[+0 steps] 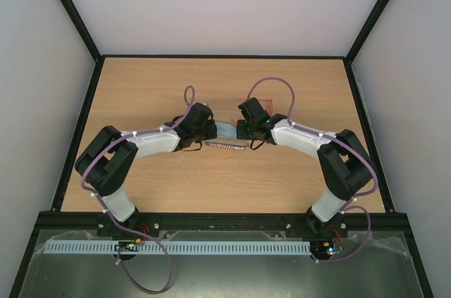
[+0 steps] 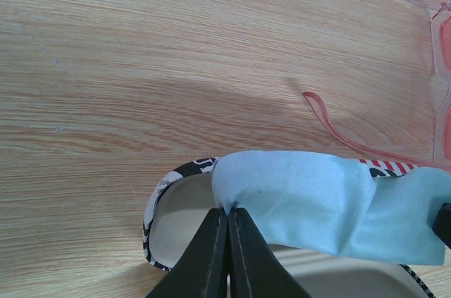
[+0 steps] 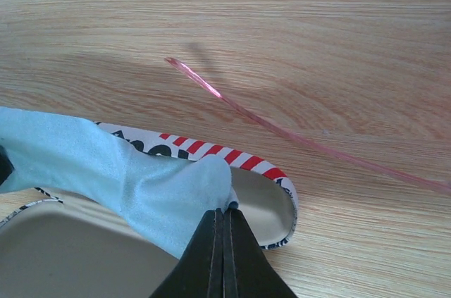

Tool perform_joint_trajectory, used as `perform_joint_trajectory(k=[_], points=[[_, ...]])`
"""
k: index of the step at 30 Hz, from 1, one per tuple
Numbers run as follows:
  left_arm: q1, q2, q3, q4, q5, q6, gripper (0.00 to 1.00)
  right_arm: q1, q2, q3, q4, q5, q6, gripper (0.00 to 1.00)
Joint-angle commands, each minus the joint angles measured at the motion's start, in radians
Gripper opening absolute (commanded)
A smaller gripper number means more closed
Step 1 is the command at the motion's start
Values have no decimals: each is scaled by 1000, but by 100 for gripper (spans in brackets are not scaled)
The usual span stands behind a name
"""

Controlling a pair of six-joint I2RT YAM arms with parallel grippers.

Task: Organize the sunglasses
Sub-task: Place the glasses cleaning cloth in the sunglasses case.

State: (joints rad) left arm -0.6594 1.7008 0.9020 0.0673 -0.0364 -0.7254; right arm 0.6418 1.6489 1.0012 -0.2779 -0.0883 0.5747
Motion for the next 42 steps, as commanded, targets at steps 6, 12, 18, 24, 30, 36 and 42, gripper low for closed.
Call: perform_joint_trajectory(k=[6, 12, 18, 24, 30, 36, 42], points=[[7, 25, -28, 48, -21, -8, 2, -4, 31, 18, 25, 30, -16, 1], [7, 40, -46, 60, -16, -19, 2, -4, 42, 20, 28, 30, -16, 1], [7, 50, -56, 70, -20, -24, 2, -4, 51, 20, 32, 26, -14, 1], [9, 68, -44, 69, -35, -17, 2, -4, 60, 18, 36, 24, -10, 1], [10, 77, -30, 66, -45, -9, 2, -4, 65, 12, 34, 27, -4, 1], [12, 84, -17, 60, -47, -2, 2, -4, 71, 11, 37, 33, -3, 1], [14, 97, -9, 57, -45, 0, 2, -4, 85, 16, 32, 42, 3, 1]])
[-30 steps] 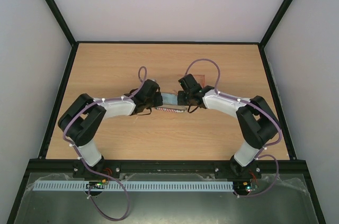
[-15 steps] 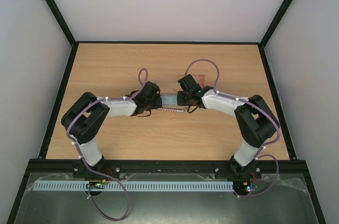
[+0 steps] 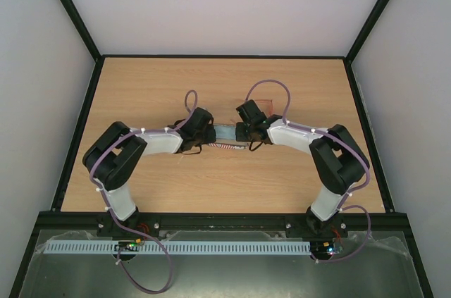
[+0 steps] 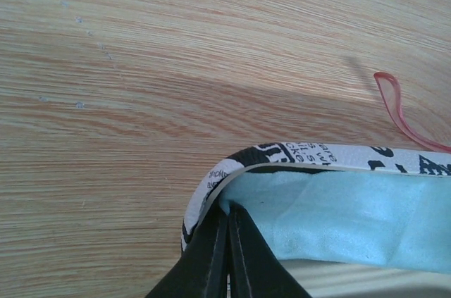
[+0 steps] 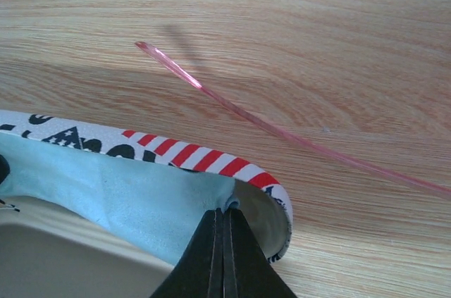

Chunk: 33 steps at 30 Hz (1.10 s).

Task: Organize the sunglasses
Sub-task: Place the glasses cleaning cloth in the sunglasses case.

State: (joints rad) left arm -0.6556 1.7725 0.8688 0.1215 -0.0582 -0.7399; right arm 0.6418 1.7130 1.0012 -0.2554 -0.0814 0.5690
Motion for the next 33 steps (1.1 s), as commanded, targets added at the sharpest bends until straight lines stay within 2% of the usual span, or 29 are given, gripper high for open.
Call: perform_joint_trajectory(k=[1, 15, 33], points=[[11, 27, 25, 1, -24, 15, 2, -4, 24, 14, 10, 35, 9, 1], [19, 40, 46, -14, -17, 26, 2, -4, 37, 33, 7, 32, 12, 1], [20, 4, 26, -39, -19, 12, 20, -4, 25, 57, -8, 36, 19, 6]])
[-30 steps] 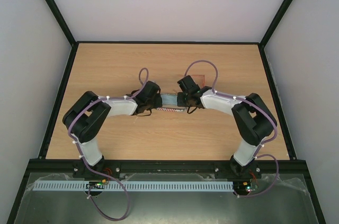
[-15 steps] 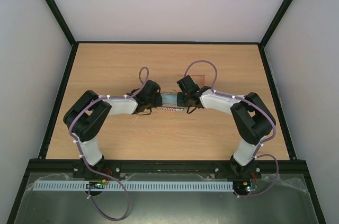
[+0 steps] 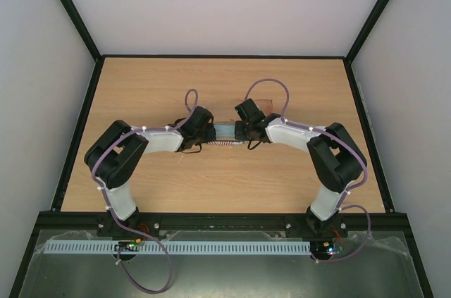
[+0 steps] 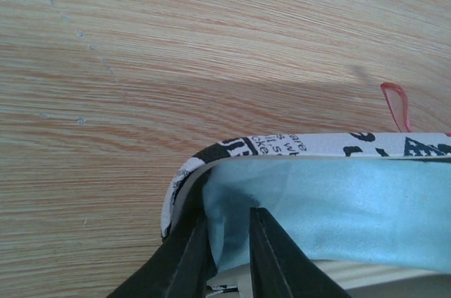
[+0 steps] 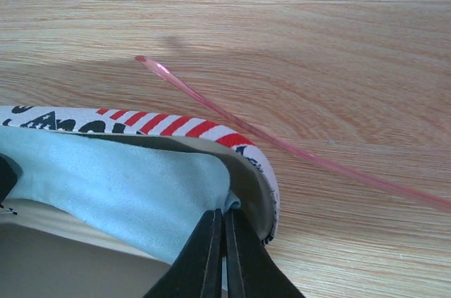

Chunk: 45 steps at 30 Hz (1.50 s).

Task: Organize the sunglasses
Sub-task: Place the glasses cleaning cloth in the sunglasses case.

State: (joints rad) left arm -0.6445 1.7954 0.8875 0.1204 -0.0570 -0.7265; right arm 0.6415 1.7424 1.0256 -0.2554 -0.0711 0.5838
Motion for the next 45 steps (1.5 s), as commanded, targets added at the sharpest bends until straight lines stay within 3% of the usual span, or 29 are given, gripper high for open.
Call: perform_joint_trajectory(k=[1, 12, 34, 45], points=[[9, -21, 6, -40, -20, -2, 21, -3, -6, 33, -10, 28, 4, 6], [8, -46, 19, -89, -22, 3, 31, -3, -52, 43, -26, 31, 8, 12], [7, -122, 49, -156, -31, 17, 63, -7, -125, 48, -56, 32, 12, 16], [10, -240, 38, -224, -57, 8, 74, -31, -164, 14, -59, 31, 11, 20]])
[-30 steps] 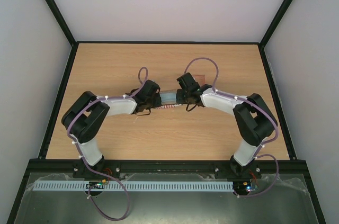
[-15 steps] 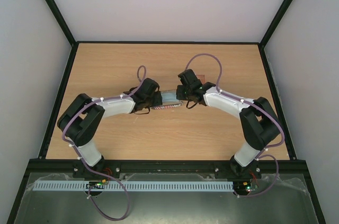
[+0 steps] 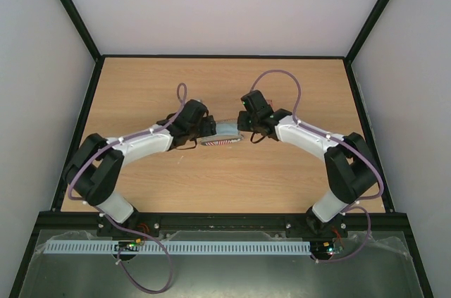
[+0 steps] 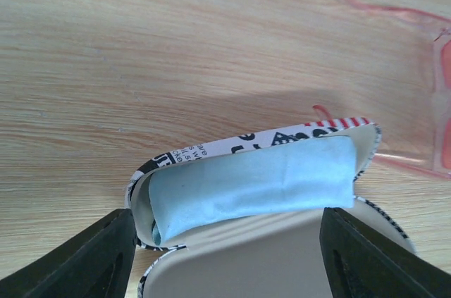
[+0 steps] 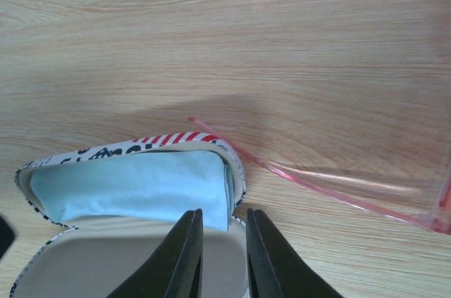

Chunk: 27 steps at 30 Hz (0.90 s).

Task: Organize the sunglasses
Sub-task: Place the glasses cleaning cloth in the sunglasses case, then pick up the sunglasses from the center of the board.

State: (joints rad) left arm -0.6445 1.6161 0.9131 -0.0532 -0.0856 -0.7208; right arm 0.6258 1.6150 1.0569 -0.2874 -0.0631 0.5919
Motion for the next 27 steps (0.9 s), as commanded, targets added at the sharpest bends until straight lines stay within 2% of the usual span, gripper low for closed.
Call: perform_joint_trajectory(k=[1, 9, 11, 12, 17, 27], points=[[13, -72, 12, -57, -30, 2, 75, -18, -37, -19, -28, 23, 2, 20], [40, -191, -22, -130, 4, -1, 80, -43, -78, -50, -42, 21, -4, 23], [47, -234, -40, -163, 6, -2, 96, -54, -95, -64, -49, 23, -7, 24], [51, -258, -48, -184, 8, -2, 99, -60, -103, -70, -52, 24, -9, 24], [64, -375, -112, -268, 14, -20, 100, -92, -135, -86, -71, 36, -12, 26], [65, -578, -254, -309, 50, -76, 100, -150, -125, -56, -149, 96, -25, 34]])
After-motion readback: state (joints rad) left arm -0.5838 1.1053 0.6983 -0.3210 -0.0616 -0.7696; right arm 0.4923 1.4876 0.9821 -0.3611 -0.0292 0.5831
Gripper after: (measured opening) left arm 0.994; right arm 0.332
